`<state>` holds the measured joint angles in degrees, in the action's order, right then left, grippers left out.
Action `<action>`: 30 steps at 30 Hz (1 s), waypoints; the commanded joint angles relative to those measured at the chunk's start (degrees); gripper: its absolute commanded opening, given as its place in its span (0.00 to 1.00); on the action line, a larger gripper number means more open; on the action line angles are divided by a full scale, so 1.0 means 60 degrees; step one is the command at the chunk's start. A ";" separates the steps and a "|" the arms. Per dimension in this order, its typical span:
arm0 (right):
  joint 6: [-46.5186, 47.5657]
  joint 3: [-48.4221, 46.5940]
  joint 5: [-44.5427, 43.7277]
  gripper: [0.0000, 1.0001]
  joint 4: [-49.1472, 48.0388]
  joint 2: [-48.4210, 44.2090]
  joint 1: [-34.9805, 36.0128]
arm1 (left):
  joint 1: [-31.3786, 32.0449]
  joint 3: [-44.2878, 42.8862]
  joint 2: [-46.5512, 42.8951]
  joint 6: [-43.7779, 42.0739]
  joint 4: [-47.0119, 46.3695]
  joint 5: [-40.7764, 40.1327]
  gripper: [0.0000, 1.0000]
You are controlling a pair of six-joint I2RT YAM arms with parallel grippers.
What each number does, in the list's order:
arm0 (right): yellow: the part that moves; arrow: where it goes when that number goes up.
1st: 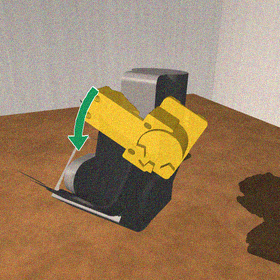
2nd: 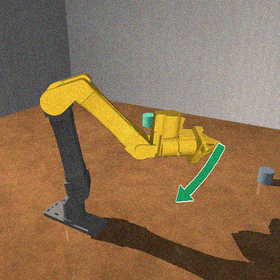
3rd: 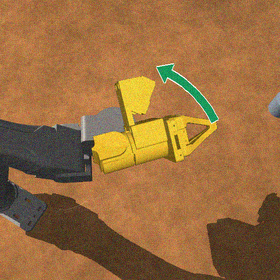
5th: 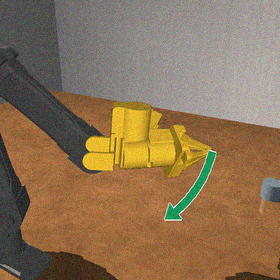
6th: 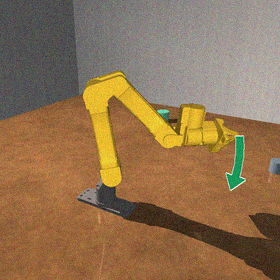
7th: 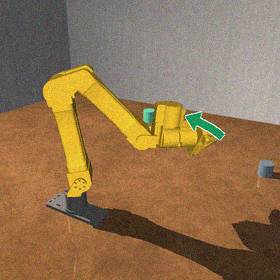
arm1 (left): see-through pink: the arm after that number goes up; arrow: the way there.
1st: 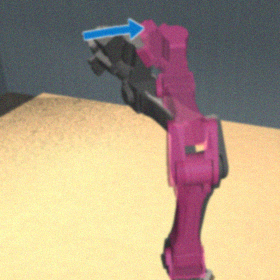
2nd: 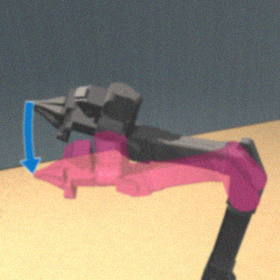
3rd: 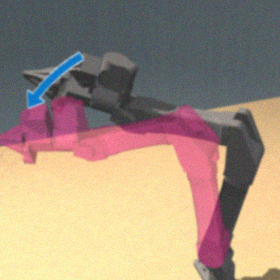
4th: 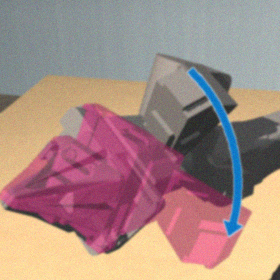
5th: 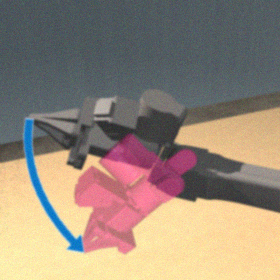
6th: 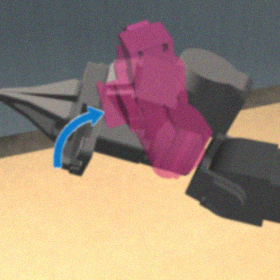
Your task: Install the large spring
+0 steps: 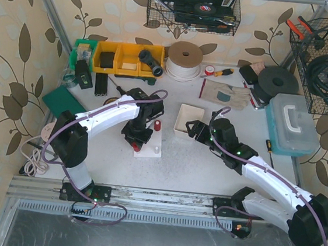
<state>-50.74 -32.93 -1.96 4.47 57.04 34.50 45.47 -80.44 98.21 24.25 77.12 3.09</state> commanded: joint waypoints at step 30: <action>0.0085 0.0097 0.0019 0.85 -0.0174 0.0118 0.0043 | -0.0301 0.0466 0.0707 -0.0836 -0.1562 -0.0049 0.00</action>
<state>-50.74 -32.93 -1.91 4.45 57.56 34.50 44.56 -77.67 101.54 22.06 70.19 2.09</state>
